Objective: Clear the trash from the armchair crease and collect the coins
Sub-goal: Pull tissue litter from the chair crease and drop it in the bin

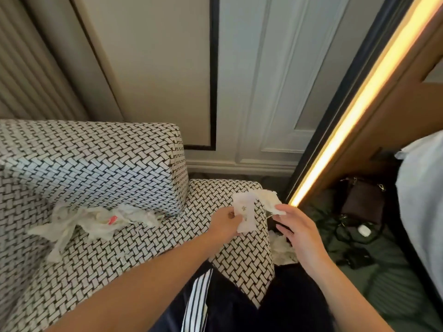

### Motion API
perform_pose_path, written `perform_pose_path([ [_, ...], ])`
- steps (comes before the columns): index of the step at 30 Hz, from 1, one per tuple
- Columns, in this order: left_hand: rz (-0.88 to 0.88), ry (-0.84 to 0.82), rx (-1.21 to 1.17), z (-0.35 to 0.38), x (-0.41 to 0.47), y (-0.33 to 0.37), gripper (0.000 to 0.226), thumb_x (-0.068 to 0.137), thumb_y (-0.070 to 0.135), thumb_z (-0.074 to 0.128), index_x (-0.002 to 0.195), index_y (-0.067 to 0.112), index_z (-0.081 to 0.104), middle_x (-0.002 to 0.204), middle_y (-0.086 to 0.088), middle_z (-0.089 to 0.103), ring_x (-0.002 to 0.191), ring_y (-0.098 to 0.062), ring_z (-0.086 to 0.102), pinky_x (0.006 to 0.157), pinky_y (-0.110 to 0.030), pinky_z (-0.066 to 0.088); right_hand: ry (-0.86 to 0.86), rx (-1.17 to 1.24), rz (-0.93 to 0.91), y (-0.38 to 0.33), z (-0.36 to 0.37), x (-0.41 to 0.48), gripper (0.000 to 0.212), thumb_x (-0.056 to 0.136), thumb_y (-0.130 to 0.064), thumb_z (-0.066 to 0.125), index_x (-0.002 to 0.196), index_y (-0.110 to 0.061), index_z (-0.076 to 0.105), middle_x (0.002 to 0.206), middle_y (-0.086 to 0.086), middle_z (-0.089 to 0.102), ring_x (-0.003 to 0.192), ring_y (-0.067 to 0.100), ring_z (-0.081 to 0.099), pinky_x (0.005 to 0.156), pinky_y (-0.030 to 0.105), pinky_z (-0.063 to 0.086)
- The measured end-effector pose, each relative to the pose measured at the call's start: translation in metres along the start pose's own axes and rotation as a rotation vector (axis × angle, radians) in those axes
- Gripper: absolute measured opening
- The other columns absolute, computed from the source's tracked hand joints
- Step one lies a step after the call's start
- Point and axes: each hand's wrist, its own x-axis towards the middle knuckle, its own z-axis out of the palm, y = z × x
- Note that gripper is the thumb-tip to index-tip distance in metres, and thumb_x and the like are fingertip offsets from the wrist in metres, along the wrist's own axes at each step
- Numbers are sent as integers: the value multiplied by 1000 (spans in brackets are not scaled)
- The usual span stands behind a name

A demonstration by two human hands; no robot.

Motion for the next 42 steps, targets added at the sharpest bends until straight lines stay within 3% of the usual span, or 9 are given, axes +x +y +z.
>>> perform_pose_path([
  [7,-244,-13,118,73,28,-1,27,92,11,54,118,7,58,120,-12,60,97,-24,63,71,-31,58,129,141,60,-2,-49,20,20,92,-6,51,105,-10,66,126,8,58,115,26,56,103,42,42],
  [11,-368,-42,-20,99,34,6,24,93,5,49,116,7,56,112,-12,63,83,-18,60,48,-22,48,210,282,113,6,-71,34,22,94,-9,49,110,-9,64,125,10,59,115,26,56,94,36,44],
  [15,-436,-85,-148,112,37,18,14,93,10,50,105,7,56,89,-6,64,71,-14,62,53,-23,49,251,359,168,17,-78,46,22,93,-11,52,112,-10,63,123,10,61,112,24,58,95,36,44],
  [17,-435,-115,-142,116,40,23,11,91,16,55,99,10,61,96,-7,66,76,-14,61,58,-23,48,248,350,195,22,-79,50,20,92,-11,53,109,-12,63,123,9,61,111,23,58,93,34,45],
  [20,-434,-176,-114,116,39,28,16,88,19,58,102,12,61,109,-7,65,84,-14,59,67,-25,48,221,278,240,29,-80,53,21,92,-13,53,111,-13,62,123,9,60,113,23,56,89,31,44],
  [23,-465,-213,-81,111,38,30,18,92,17,52,109,10,54,116,-6,61,96,-17,59,77,-28,49,137,79,286,35,-81,53,23,94,-20,51,116,-22,56,128,6,56,121,23,49,101,36,36],
  [28,-460,-201,-83,99,32,29,9,92,7,48,97,15,52,117,-10,60,92,-16,57,74,-26,50,71,-256,378,38,-74,51,46,98,-30,45,143,-32,34,148,6,35,132,28,38,110,42,32],
  [33,-386,-85,-106,89,28,26,10,88,12,58,81,14,63,97,-4,65,79,-12,58,69,-24,47,98,-298,367,30,-65,45,38,97,-24,47,136,-23,46,139,8,47,127,25,45,110,44,34],
  [42,-364,-122,-126,47,0,39,24,90,4,55,109,12,66,110,-4,63,91,-13,58,75,-25,49,0,-352,190,-8,-14,27,21,94,-24,52,115,-25,58,122,0,59,111,15,57,99,31,44],
])
